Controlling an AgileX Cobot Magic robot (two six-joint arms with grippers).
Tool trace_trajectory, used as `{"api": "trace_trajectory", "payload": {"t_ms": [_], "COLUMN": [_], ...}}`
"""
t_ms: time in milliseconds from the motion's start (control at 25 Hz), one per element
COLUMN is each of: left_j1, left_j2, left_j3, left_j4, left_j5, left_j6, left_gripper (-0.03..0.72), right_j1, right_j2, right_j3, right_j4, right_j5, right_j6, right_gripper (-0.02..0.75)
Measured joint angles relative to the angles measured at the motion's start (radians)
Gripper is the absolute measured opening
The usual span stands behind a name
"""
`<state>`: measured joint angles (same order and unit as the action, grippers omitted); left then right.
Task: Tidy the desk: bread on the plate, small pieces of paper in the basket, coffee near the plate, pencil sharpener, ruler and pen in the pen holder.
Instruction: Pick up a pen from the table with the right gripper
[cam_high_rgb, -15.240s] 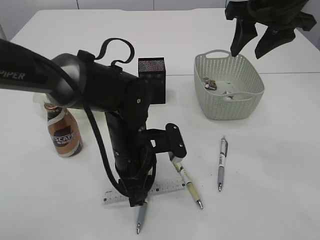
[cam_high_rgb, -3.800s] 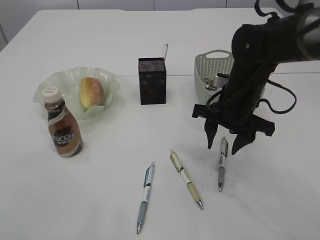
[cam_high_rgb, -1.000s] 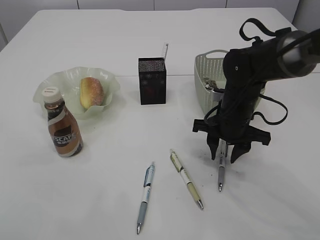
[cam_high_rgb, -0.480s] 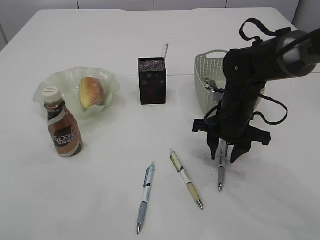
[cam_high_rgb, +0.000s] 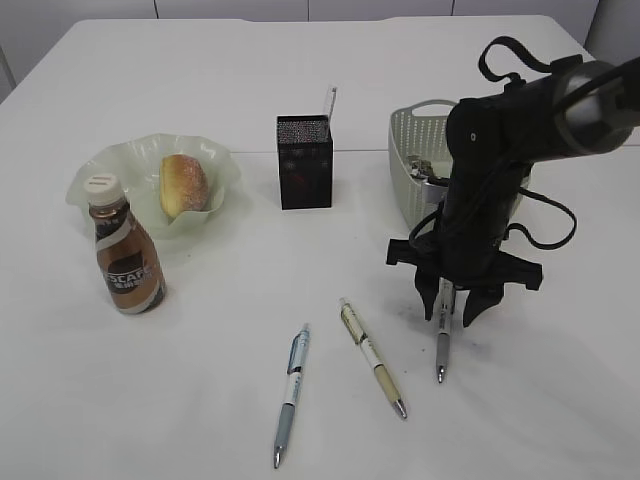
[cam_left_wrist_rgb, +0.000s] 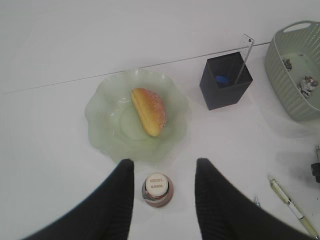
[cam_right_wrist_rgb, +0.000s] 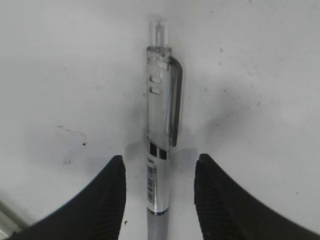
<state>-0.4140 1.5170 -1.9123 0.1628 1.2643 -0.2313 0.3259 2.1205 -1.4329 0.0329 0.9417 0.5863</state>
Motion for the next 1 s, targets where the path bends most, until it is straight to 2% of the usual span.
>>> {"api": "trace_trajectory", "payload": {"t_ms": [720, 1000], "left_j1": [0.0, 0.0], "left_j2": [0.0, 0.0], "left_j3": [0.0, 0.0], "left_j4": [0.0, 0.0], "left_j5": [0.0, 0.0], "left_j6": [0.0, 0.0], "left_gripper": [0.298, 0.298], "right_j1": [0.0, 0.0], "right_j2": [0.027, 0.029], "right_j3": [0.0, -0.002], "right_j4": [0.0, 0.01], "right_j5": [0.019, 0.017], "right_j6": [0.0, 0.0], "right_gripper": [0.328, 0.222]}}
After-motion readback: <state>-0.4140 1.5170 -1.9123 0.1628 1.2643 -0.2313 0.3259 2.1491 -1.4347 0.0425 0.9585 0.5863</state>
